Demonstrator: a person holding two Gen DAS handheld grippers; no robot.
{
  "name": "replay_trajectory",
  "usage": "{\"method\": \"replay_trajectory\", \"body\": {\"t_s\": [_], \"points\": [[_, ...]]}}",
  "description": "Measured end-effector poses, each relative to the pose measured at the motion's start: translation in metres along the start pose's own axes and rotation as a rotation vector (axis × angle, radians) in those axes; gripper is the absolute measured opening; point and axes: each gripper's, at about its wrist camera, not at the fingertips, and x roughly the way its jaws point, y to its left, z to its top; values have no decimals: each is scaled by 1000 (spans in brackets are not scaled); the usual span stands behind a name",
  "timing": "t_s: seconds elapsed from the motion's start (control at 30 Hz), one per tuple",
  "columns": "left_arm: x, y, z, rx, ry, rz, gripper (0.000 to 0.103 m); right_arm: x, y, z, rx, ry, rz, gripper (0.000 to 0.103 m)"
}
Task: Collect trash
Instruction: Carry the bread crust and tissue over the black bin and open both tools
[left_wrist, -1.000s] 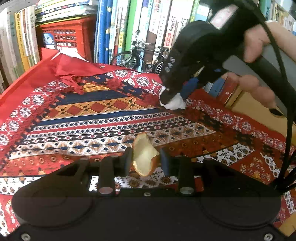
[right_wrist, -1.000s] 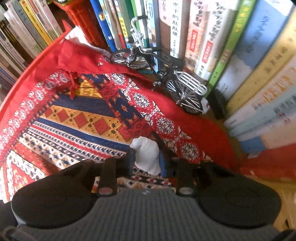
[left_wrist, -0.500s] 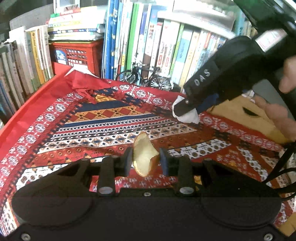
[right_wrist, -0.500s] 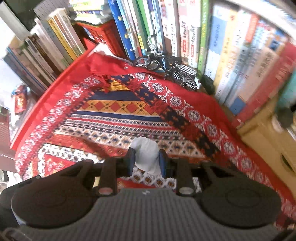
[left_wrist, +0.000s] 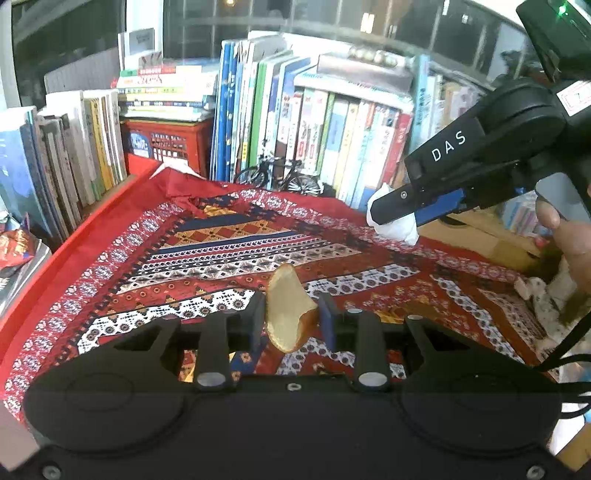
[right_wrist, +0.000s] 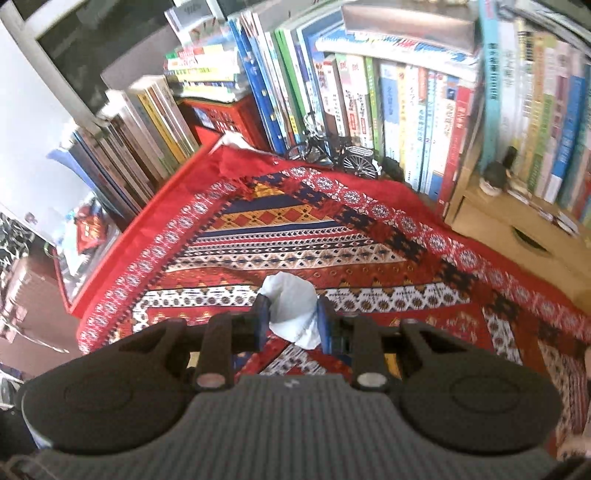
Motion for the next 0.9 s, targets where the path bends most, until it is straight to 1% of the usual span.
{"method": "replay_trajectory", "body": {"t_s": [0.17,0.4,0.6,0.9], "points": [[-40,1,-21,20,-30,-22,29,-26,23,-31,17,-25,-4,33],[-79,11,-62,25,-12,-37,29,-42,54,-82,47,-21,-14,33],[-109,29,-98,26,4,-40,30,-48,79,-124,72,0,-10,33],[-148,69,-151,25,32,-23,30,-44,125,-189,109,24,16,33]]}}
